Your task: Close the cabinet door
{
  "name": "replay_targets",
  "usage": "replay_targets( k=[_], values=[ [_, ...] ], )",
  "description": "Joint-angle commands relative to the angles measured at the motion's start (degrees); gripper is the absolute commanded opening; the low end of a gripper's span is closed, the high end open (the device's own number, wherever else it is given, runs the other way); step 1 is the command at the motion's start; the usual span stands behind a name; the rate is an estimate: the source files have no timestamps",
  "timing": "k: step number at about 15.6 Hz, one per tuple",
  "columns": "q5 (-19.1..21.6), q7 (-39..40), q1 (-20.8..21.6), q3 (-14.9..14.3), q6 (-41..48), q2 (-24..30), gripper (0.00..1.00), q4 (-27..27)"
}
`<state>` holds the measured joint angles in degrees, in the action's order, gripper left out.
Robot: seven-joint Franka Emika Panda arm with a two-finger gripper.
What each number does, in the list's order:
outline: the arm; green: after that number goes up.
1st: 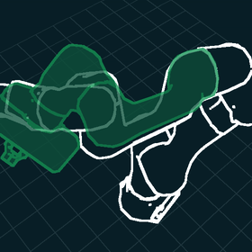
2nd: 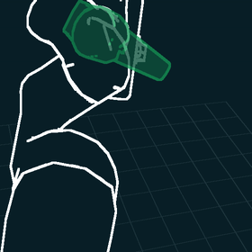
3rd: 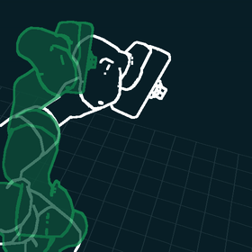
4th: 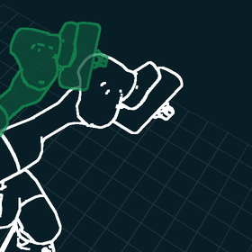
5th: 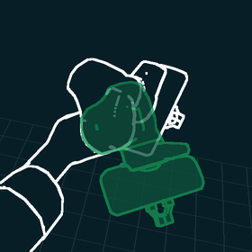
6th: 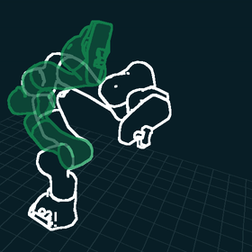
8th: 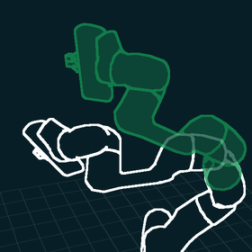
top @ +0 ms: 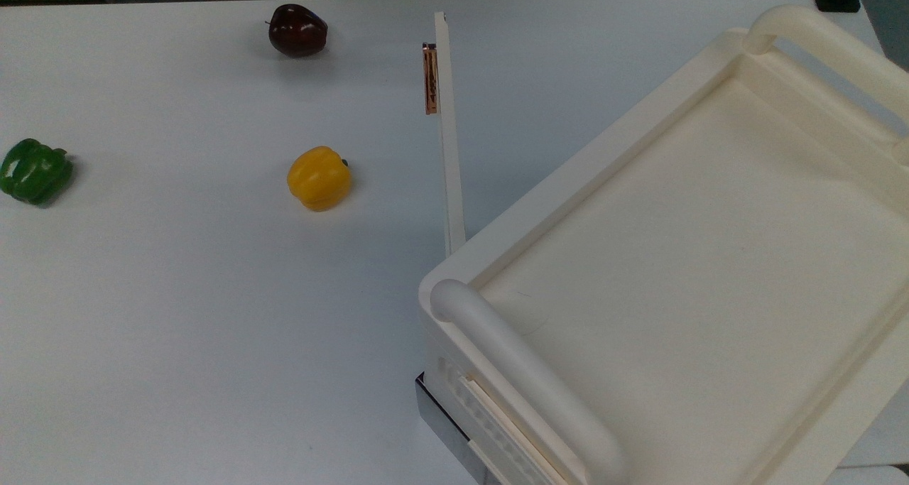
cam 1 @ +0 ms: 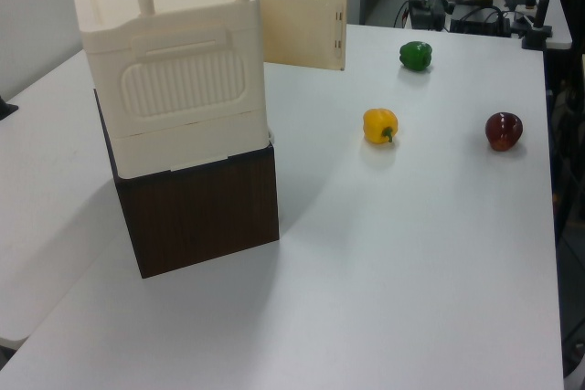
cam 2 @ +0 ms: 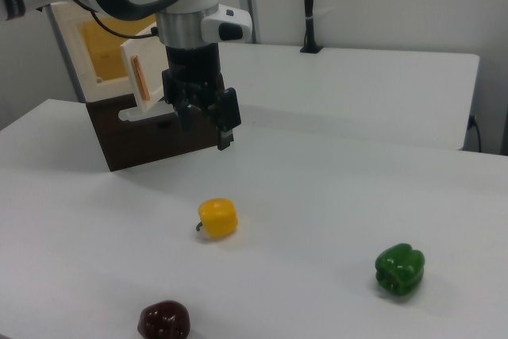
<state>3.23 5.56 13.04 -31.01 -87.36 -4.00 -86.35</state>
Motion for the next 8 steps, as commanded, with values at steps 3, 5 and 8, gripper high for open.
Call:
replay_targets(
  k=[3,5,8],
  values=[
    [1.0,-0.1,0.1,0.6,1.1,0.0,1.0,0.3],
    [1.2,0.0,0.1,0.8,1.0,0.0,0.86,0.3],
    [1.3,4.1,0.3,0.8,0.8,0.0,0.42,0.4]
  ],
)
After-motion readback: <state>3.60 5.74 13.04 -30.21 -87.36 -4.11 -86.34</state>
